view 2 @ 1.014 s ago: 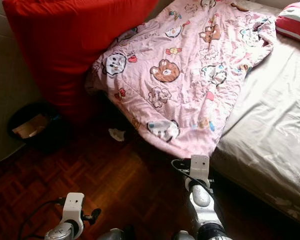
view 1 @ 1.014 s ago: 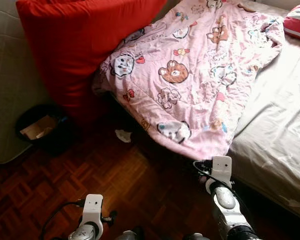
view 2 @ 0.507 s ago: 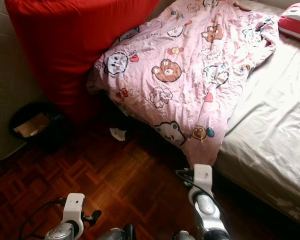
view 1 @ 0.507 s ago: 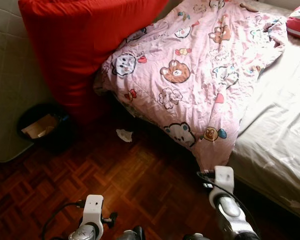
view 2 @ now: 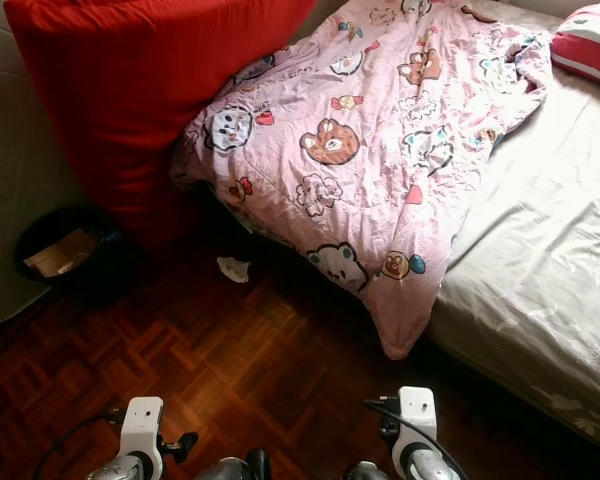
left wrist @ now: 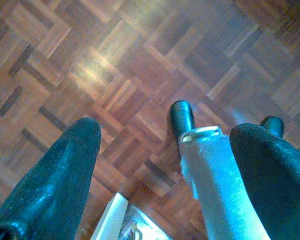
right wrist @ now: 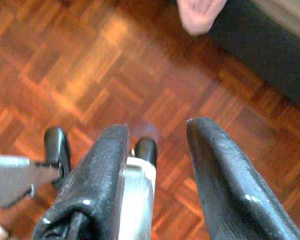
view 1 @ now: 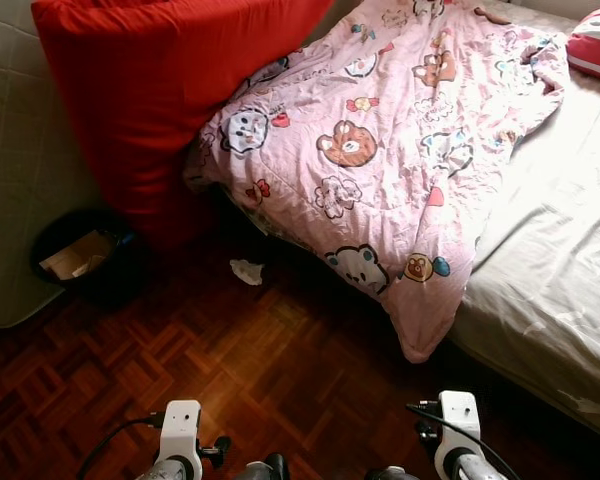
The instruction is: Clean up the room
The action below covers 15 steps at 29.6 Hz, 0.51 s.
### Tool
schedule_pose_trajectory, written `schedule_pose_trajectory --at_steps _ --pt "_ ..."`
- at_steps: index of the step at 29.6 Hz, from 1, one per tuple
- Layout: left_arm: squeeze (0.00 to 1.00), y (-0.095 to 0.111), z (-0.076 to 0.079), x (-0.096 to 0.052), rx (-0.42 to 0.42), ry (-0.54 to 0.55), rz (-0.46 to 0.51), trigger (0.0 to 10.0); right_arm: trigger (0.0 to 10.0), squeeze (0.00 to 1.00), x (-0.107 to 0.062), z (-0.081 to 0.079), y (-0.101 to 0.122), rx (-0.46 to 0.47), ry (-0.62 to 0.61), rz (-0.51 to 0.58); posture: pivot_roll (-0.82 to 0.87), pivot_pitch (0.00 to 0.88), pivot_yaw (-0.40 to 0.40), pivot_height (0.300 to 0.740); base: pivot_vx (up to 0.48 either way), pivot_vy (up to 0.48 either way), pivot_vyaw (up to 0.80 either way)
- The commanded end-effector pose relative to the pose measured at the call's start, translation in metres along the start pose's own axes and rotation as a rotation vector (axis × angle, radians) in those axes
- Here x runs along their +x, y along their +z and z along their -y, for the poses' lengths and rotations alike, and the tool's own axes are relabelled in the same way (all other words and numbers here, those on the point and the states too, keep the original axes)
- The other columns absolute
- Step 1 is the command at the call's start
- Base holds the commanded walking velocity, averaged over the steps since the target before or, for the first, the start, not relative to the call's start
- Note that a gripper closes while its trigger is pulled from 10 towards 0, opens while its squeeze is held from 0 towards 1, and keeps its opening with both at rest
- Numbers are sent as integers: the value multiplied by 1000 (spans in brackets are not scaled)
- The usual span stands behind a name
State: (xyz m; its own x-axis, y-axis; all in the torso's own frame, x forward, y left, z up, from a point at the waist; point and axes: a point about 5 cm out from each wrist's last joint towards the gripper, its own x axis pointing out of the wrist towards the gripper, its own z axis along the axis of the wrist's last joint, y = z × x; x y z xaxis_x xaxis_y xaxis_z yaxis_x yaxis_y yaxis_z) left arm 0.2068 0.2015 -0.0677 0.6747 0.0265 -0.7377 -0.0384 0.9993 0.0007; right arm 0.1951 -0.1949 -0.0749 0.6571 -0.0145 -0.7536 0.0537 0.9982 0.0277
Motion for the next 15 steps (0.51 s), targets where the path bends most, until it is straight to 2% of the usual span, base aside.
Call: schedule_pose_trajectory --at_steps 1,3,15 --pt "0 -16 -8 -4 -19 29 -59 10000 10000 0 -3 -2 -14 -1 13 -47 -49 183 65 740 0 0 0" --pt "0 -23 -13 -7 -64 59 -77 10000 10000 0 -6 -3 -22 5 25 -53 -55 172 58 740 0 0 0" --pt "0 -28 -11 -8 -48 53 -92 10000 10000 0 -7 -1 -26 7 32 -61 -63 148 52 740 0 0 0"
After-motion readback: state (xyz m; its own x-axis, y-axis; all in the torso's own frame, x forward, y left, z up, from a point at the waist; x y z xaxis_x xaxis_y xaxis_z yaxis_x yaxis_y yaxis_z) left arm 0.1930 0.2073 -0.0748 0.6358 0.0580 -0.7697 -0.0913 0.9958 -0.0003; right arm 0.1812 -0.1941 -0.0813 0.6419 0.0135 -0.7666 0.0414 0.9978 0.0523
